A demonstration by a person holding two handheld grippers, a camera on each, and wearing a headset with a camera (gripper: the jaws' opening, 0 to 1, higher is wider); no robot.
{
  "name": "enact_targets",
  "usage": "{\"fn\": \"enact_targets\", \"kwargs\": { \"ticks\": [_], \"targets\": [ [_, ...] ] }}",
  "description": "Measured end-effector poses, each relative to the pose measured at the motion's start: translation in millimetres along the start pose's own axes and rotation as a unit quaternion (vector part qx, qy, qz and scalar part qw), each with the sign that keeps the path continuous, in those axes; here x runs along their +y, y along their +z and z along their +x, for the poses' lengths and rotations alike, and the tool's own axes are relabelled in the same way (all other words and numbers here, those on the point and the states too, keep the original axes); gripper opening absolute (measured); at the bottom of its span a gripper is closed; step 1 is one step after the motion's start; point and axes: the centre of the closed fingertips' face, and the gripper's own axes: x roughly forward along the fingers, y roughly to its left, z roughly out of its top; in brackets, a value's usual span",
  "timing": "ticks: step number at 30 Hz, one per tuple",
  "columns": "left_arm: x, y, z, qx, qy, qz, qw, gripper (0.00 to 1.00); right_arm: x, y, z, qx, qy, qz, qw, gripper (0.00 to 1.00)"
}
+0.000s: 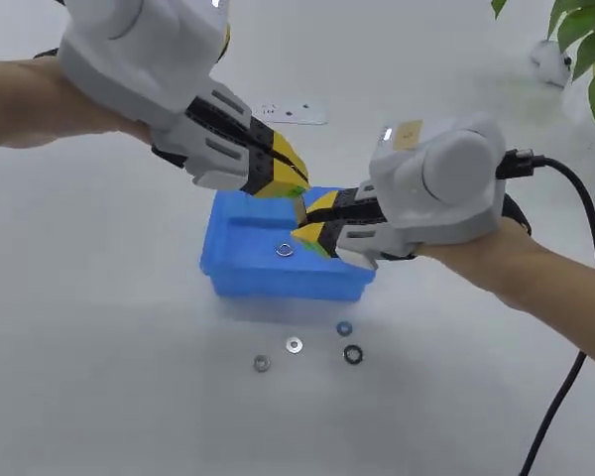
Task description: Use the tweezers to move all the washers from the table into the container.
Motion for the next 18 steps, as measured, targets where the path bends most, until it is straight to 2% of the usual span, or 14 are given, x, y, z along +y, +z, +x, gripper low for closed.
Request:
{"fn": "enact_targets", "kwargs": {
  "ticks": [7, 11, 12, 13, 18],
  "targets": [
    [2.5, -8.6, 5.2, 0.003, 0.002, 0.001, 1.0, 0.05, 1.1, -3.8, 5.0, 0.005, -0.001, 0.004, 1.0, 0.1],
    [-0.9, 0.6, -2.1, -0.001, 0.002, 0.005, 1.0, 0.05, 3.1, 6.4, -0.5, -0.005, -0.006, -0.008, 0.9999, 0.1],
    [-6.6, 6.2, -5.4, -0.001, 0.002, 0.007, 1.0, 0.05, 3.3, 8.6, -1.8, -0.007, -0.008, -0.012, 0.9999, 0.1],
    [-7.7, 8.6, -7.9, -0.001, 0.005, 0.011, 0.9999, 0.05, 3.4, 11.1, -3.7, -0.007, -0.011, -0.018, 0.9998, 0.1],
    [-13.5, 16.2, -18.4, -0.001, 0.011, 0.016, 0.9998, 0.05, 8.5, 21.3, -13.1, -0.013, -0.014, -0.027, 0.9995, 0.1]
  ]
}}
